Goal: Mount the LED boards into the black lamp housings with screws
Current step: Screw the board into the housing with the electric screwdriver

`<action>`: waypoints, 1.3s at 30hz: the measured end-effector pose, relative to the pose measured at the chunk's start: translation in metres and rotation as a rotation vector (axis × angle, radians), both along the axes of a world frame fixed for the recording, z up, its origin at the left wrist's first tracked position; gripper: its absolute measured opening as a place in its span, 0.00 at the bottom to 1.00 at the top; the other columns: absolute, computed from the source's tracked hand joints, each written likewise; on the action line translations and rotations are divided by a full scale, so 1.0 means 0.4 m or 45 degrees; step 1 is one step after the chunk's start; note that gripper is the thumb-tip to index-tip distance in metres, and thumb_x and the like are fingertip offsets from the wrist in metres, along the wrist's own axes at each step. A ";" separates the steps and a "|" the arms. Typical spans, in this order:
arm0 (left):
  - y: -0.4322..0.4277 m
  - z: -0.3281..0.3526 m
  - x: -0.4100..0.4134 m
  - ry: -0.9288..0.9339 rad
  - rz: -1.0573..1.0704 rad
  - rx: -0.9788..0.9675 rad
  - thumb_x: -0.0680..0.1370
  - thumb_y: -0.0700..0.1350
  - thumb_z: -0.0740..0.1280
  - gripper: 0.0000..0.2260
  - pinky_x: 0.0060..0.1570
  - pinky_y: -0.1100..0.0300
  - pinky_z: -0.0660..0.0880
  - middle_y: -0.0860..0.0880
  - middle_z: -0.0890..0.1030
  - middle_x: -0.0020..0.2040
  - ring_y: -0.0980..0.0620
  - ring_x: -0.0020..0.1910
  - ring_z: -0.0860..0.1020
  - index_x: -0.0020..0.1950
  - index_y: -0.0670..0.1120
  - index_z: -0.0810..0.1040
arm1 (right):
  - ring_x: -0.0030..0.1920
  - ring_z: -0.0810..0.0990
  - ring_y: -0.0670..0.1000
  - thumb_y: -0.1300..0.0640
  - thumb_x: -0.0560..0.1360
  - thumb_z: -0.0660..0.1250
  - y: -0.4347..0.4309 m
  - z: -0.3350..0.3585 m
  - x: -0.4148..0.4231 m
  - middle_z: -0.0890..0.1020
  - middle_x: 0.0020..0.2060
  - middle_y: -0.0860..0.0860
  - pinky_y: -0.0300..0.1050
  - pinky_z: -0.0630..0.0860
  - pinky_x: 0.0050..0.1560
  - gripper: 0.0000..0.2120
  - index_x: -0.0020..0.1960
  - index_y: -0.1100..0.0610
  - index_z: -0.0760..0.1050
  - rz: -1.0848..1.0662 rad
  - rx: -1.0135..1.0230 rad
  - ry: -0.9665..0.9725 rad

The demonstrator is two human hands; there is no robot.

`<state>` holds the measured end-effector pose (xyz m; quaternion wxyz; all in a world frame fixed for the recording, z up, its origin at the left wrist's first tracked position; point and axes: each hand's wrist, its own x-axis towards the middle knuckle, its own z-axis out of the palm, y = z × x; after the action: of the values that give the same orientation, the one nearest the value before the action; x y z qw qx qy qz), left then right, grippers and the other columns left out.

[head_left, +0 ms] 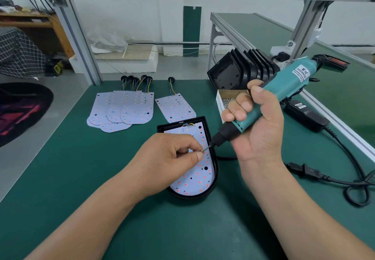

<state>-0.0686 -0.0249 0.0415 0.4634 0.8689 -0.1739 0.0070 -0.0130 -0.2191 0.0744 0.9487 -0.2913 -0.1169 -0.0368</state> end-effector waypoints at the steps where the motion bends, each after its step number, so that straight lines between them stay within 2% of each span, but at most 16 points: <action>1: 0.001 0.001 0.000 -0.002 0.009 0.001 0.78 0.55 0.69 0.05 0.33 0.58 0.69 0.48 0.73 0.32 0.56 0.30 0.68 0.47 0.59 0.83 | 0.26 0.67 0.47 0.60 0.81 0.60 -0.001 0.001 0.000 0.69 0.30 0.47 0.42 0.72 0.32 0.06 0.50 0.52 0.75 0.000 0.005 -0.001; 9: -0.003 0.006 -0.004 0.011 0.015 -0.006 0.78 0.55 0.68 0.06 0.34 0.57 0.69 0.48 0.73 0.32 0.56 0.31 0.68 0.47 0.57 0.84 | 0.27 0.67 0.47 0.60 0.81 0.61 -0.005 0.002 0.000 0.69 0.30 0.47 0.43 0.71 0.32 0.06 0.49 0.52 0.75 -0.017 0.014 -0.006; 14: -0.006 0.006 -0.007 0.011 0.022 0.016 0.78 0.54 0.68 0.05 0.32 0.66 0.64 0.56 0.70 0.29 0.57 0.29 0.67 0.46 0.57 0.83 | 0.26 0.68 0.47 0.60 0.81 0.61 -0.003 0.001 0.001 0.69 0.30 0.47 0.43 0.72 0.32 0.06 0.49 0.52 0.75 -0.024 0.007 -0.008; 23: -0.011 -0.001 -0.008 -0.023 0.075 0.039 0.79 0.50 0.70 0.05 0.31 0.67 0.64 0.57 0.71 0.27 0.58 0.27 0.68 0.43 0.55 0.83 | 0.27 0.68 0.48 0.60 0.82 0.62 0.009 -0.005 0.000 0.68 0.30 0.48 0.44 0.72 0.33 0.05 0.50 0.52 0.74 -0.051 -0.046 -0.054; 28: -0.013 -0.006 -0.004 -0.045 0.110 0.019 0.78 0.50 0.70 0.04 0.30 0.68 0.65 0.58 0.72 0.26 0.58 0.27 0.68 0.44 0.55 0.83 | 0.28 0.68 0.48 0.60 0.82 0.63 0.015 -0.013 0.004 0.68 0.31 0.48 0.44 0.72 0.34 0.04 0.50 0.52 0.72 -0.091 0.002 0.016; 34: -0.009 -0.009 0.000 -0.053 0.129 -0.016 0.79 0.49 0.73 0.04 0.32 0.68 0.67 0.58 0.70 0.27 0.59 0.27 0.69 0.49 0.59 0.85 | 0.28 0.68 0.48 0.60 0.82 0.63 0.011 -0.014 0.008 0.69 0.31 0.48 0.44 0.72 0.34 0.04 0.50 0.53 0.72 -0.103 0.015 0.039; 36: -0.001 -0.005 0.001 -0.045 0.123 -0.012 0.79 0.49 0.75 0.06 0.35 0.66 0.70 0.58 0.67 0.28 0.59 0.29 0.69 0.54 0.60 0.86 | 0.28 0.68 0.49 0.60 0.81 0.64 0.008 -0.013 0.008 0.69 0.31 0.49 0.44 0.72 0.34 0.03 0.50 0.53 0.72 -0.100 0.026 0.039; 39: 0.015 0.014 0.001 -0.047 0.089 -0.071 0.75 0.54 0.74 0.14 0.38 0.69 0.70 0.56 0.65 0.30 0.59 0.30 0.68 0.61 0.61 0.84 | 0.29 0.68 0.49 0.60 0.81 0.64 0.005 -0.012 0.008 0.69 0.31 0.49 0.44 0.72 0.34 0.03 0.50 0.53 0.73 -0.099 0.040 0.050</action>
<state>-0.0683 -0.0188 0.0472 0.4838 0.8608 -0.1517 0.0439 -0.0099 -0.2172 0.0695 0.9532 -0.2812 -0.0864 -0.0697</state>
